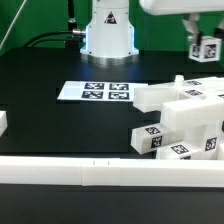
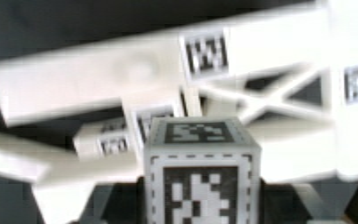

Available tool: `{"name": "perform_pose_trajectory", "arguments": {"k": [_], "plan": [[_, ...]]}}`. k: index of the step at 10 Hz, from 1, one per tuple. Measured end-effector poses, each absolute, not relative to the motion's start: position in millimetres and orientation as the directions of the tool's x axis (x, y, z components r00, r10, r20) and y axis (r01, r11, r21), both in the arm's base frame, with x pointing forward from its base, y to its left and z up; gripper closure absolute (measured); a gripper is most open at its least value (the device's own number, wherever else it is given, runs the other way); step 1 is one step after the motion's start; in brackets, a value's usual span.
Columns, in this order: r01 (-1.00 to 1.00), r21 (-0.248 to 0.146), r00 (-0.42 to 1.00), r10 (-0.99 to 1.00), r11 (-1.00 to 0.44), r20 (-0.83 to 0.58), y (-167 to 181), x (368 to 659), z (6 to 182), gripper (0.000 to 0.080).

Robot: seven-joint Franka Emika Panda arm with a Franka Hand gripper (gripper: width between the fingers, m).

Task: Assemble chair

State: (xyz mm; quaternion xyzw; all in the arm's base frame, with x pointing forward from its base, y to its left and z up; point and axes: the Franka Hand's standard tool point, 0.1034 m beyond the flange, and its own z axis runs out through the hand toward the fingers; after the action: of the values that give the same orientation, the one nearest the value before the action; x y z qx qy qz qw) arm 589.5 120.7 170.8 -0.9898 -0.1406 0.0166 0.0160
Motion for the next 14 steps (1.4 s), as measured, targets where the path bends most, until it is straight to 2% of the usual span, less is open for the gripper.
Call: {"name": "perform_pose_trajectory", "arguments": {"k": [1,6,9,14], "plan": [[0.237,-0.035,0.971,0.238,-0.971,-0.029,127,601,169.2,0.0515],[0.257,-0.033,0.966,0.258,-0.966,-0.025,127,604,163.2,0.0515],[0.318,-0.025,0.948,0.318,-0.948,-0.007,119,633,155.1,0.0515],[0.345,-0.025,0.938,0.345,-0.938,-0.012,118,632,151.8,0.0515]]}}
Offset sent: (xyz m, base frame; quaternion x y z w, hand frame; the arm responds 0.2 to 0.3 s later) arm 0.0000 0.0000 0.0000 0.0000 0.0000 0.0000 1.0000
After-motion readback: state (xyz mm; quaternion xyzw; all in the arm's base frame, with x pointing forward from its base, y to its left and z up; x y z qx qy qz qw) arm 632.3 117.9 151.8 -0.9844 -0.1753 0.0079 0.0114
